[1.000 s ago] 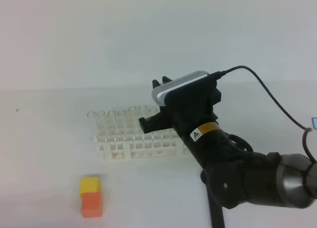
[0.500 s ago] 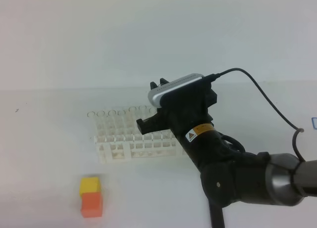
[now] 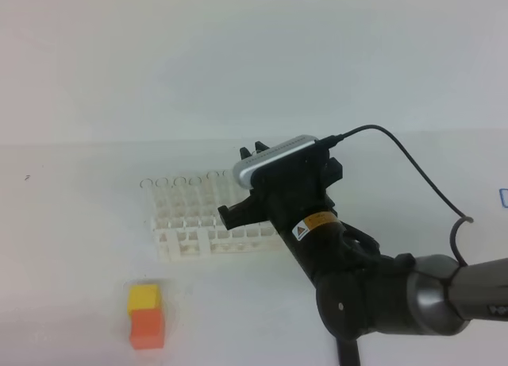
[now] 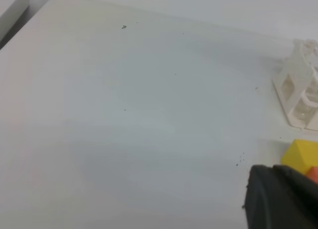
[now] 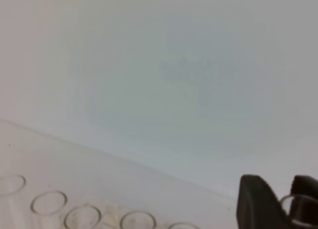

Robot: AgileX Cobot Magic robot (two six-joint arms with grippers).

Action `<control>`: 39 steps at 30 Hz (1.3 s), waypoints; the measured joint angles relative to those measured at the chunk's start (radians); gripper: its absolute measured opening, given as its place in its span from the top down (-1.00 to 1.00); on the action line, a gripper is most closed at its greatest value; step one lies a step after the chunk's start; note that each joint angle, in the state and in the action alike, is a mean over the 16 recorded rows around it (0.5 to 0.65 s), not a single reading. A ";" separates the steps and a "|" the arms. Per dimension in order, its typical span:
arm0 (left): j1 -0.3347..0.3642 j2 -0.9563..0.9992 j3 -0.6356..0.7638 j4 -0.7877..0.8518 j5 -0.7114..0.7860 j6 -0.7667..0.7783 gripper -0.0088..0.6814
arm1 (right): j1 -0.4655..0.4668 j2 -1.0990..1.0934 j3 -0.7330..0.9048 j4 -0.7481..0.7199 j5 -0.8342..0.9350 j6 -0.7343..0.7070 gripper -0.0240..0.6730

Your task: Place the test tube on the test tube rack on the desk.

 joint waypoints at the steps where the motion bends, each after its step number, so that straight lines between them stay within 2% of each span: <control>1: 0.000 0.000 0.000 0.000 0.000 0.000 0.98 | 0.000 0.002 0.000 0.000 -0.004 0.001 0.59; 39: 0.000 0.000 0.000 0.000 0.000 0.000 0.98 | 0.006 0.049 0.003 0.023 -0.089 0.040 0.59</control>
